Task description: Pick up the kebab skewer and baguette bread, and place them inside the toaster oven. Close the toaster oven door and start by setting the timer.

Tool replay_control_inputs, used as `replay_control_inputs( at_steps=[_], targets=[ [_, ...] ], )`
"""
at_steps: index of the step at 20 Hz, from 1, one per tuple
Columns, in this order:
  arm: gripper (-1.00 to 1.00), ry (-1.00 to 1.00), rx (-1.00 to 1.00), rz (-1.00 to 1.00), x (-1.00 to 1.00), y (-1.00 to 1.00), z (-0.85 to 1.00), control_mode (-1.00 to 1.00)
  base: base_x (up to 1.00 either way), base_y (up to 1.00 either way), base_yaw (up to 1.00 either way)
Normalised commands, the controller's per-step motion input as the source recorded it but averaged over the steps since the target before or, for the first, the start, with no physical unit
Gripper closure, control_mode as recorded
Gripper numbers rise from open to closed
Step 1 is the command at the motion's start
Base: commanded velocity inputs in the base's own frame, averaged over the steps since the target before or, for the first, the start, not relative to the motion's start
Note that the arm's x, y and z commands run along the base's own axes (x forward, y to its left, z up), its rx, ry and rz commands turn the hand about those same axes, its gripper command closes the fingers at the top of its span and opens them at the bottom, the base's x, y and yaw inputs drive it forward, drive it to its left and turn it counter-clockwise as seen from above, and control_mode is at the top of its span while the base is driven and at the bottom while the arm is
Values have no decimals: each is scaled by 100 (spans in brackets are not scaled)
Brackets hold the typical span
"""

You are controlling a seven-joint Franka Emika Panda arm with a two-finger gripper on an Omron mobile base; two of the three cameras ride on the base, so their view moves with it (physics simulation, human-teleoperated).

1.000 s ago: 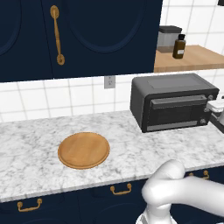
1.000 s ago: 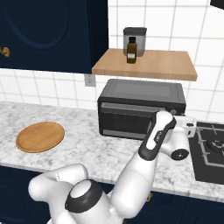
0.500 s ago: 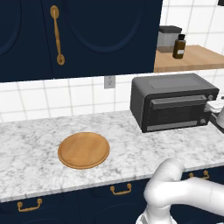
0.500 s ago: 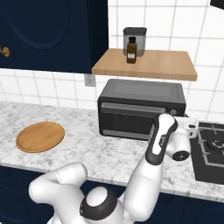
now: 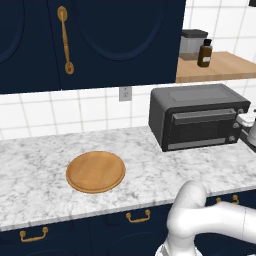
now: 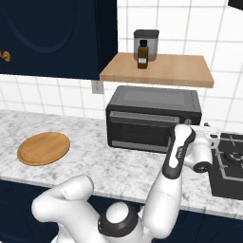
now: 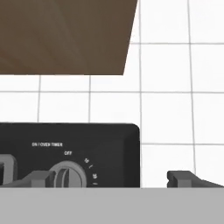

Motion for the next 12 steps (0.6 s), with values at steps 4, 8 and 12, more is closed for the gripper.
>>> replay_control_inputs(
  at_steps=[4,8,12],
  targets=[
    [-100,0,9,0,2,-1,-4,-100,0,0,0],
    [-100,0,7,0,15,0,-11,-100,0,0,0],
    [-100,-1,2,0,23,0,-22,-100,0,0,0]
  ],
)
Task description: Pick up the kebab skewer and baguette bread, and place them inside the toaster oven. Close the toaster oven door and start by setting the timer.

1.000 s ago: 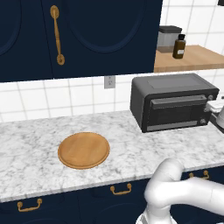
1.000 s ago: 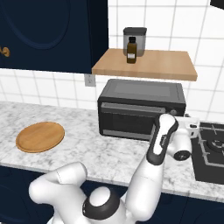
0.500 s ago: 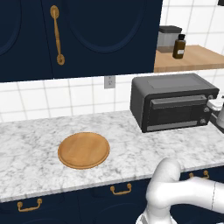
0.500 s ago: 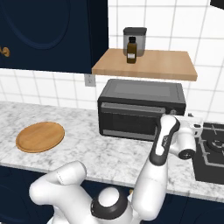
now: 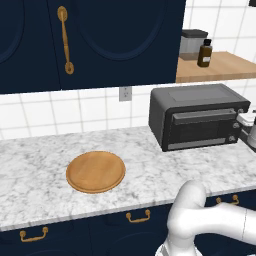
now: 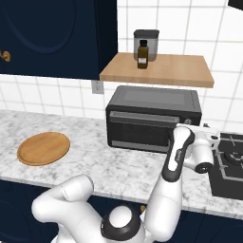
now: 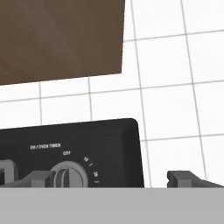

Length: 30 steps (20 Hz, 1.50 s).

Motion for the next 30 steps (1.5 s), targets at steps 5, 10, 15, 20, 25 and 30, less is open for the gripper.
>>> replay_control_inputs(
  at_steps=[5,10,15,20,25,30],
  targets=[
    [-100,-8,0,0,18,2,-19,-100,0,0,0],
    [-100,-11,0,0,28,3,-22,-100,0,0,0],
    [-100,-2,-1,0,34,0,-13,-100,0,0,0],
    [-100,0,-6,-1,2,0,0,-100,0,0,0],
    [-100,0,-11,-8,0,0,0,-100,0,0,0],
    [-100,5,-10,-13,4,0,-5,-100,0,0,0]
  ],
)
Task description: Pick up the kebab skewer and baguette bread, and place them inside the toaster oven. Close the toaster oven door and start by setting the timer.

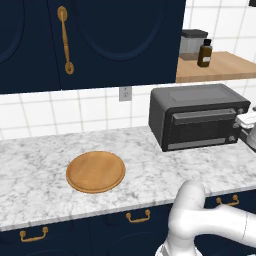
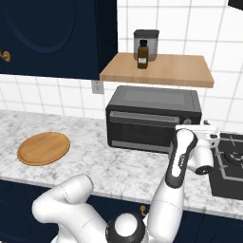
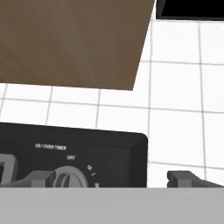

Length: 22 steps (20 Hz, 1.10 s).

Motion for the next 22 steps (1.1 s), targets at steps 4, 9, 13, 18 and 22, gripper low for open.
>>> replay_control_inputs(
  at_steps=[4,9,13,18,22],
  targets=[
    [-100,11,-3,-11,33,-6,-18,-100,0,0,0],
    [-100,9,0,-8,28,-3,-34,-100,0,0,0],
    [-100,3,0,-10,14,0,-39,-100,0,0,0],
    [-100,0,0,-12,19,0,-39,-100,0,0,0],
    [-100,0,0,-10,36,0,-40,-100,0,0,0]
  ],
)
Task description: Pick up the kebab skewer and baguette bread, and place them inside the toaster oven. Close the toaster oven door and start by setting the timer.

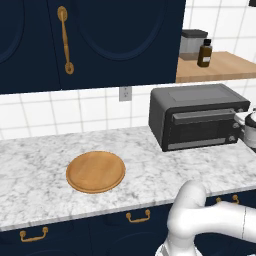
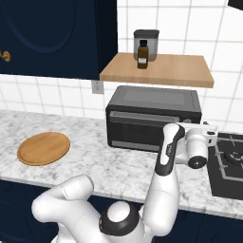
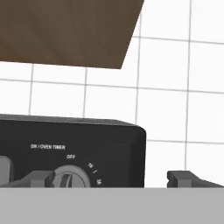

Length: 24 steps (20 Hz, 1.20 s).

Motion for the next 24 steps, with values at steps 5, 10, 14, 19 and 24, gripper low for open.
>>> replay_control_inputs(
  at_steps=[5,10,14,19,24],
  targets=[
    [100,0,0,-8,40,0,-42,-100,0,0,0],
    [100,0,0,-8,26,0,-41,-100,0,0,0],
    [100,0,0,-11,16,8,-37,-100,0,0,0],
    [100,0,-1,-12,14,14,-31,-100,0,0,0],
    [100,0,-1,-9,19,15,-29,-100,0,0,0]
  ],
)
